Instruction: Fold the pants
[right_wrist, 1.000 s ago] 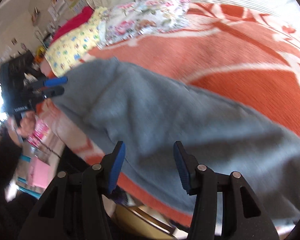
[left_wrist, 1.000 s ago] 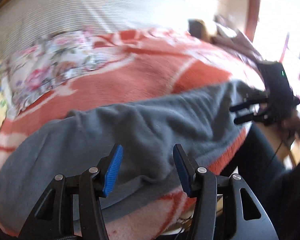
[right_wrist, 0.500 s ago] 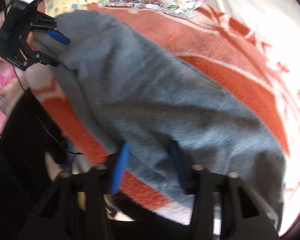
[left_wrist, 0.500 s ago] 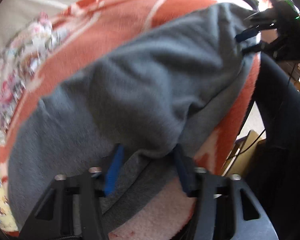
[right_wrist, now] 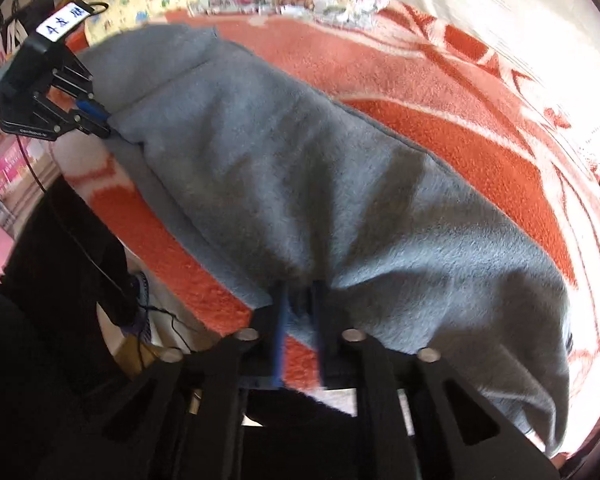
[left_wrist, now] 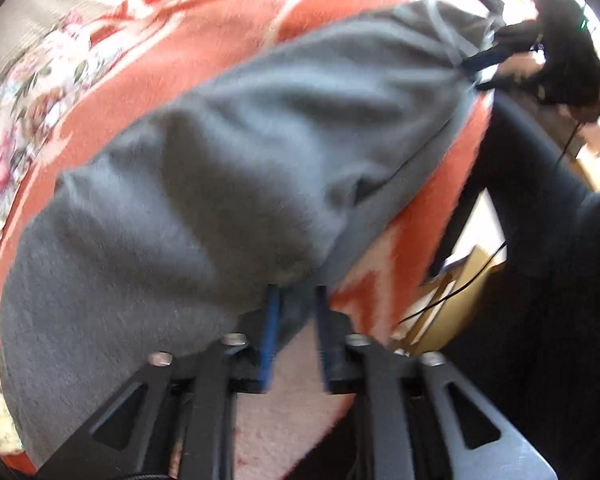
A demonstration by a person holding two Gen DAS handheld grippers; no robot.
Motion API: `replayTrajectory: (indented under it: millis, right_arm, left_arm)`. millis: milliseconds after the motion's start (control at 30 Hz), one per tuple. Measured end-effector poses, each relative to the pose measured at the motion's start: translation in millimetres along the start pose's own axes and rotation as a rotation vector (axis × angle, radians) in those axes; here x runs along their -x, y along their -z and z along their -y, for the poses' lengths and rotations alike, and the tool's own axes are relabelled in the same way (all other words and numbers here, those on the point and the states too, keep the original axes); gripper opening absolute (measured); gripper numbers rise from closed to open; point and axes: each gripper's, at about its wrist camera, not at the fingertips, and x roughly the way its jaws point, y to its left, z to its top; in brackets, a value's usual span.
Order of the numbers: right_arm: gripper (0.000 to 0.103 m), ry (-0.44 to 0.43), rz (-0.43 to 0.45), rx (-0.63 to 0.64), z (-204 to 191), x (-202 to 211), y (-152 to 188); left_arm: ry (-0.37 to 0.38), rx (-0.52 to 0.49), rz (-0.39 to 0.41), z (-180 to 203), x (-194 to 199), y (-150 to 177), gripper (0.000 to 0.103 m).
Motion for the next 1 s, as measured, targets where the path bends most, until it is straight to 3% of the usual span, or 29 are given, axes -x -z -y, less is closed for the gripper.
replayTrajectory:
  millis: [33,67,267,433,600,833,1000]
  right_arm:
    - [0.054,-0.011,0.030,-0.030,2,8,2]
    - [0.057,-0.019,0.058,-0.060,4,15,4]
    - [0.057,-0.047,0.160,-0.317,40,46,31]
    - [0.057,-0.071,0.223,-0.650,90,61,81]
    - [0.057,-0.056,0.305,-0.899,129,75,130]
    - [0.057,-0.144,0.445,-1.137,155,73,172]
    - [0.062,-0.188,0.507,-1.221,162,71,186]
  left_arm:
    - [0.016,-0.010,0.025,2,8,-7,0.047]
    - [0.032,-0.036,0.066,8,18,-16,0.046]
    - [0.114,-0.139,0.175,40,32,-82,0.045]
    - [0.188,-0.154,0.225,56,11,-154,0.045]
    - [0.319,-0.151,0.187,66,-19,-230,0.048]
    - [0.381,-0.200,0.096,97,-59,-301,0.056]
    - [0.400,-0.227,0.020,123,-88,-340,0.059]
